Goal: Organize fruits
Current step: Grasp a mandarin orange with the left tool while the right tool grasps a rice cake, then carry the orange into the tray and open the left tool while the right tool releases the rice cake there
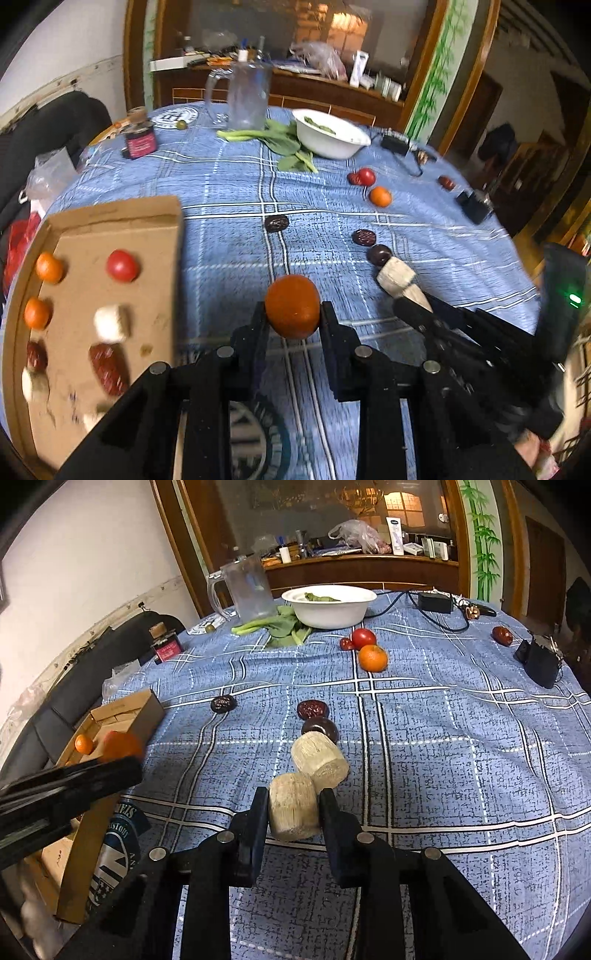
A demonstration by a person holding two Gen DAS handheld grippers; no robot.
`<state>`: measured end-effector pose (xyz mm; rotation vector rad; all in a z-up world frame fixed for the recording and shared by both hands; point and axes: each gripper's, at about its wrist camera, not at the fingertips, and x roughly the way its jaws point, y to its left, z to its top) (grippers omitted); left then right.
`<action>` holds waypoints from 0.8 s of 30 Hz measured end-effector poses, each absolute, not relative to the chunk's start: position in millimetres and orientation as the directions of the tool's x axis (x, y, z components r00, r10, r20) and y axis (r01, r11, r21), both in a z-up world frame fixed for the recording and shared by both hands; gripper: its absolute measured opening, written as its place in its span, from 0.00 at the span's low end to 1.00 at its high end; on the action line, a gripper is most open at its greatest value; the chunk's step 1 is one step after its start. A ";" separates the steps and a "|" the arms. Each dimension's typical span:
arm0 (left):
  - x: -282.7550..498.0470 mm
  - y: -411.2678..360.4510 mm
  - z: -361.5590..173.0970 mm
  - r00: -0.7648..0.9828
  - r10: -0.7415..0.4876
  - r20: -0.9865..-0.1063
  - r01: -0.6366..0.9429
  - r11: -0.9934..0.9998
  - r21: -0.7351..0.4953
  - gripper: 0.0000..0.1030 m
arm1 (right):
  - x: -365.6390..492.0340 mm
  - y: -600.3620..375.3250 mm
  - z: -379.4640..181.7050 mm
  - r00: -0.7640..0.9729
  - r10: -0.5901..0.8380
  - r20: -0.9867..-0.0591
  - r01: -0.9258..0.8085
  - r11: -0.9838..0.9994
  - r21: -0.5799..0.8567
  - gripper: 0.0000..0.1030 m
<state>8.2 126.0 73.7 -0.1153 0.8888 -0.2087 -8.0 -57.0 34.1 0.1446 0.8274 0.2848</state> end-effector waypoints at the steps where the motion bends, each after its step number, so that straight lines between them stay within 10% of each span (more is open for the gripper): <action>1: 2.9 129.9 74.7 0.617 -0.230 -0.753 0.125 0.973 -0.195 0.25 | -9.3 -56.0 35.1 0.645 0.308 -0.699 -0.198 0.951 0.235 0.29; 24: -85.9 275.6 72.4 0.677 -0.095 -0.730 -0.154 0.951 -0.267 0.25 | -67.1 0.0 59.5 0.628 0.407 -0.664 -0.340 0.910 0.236 0.29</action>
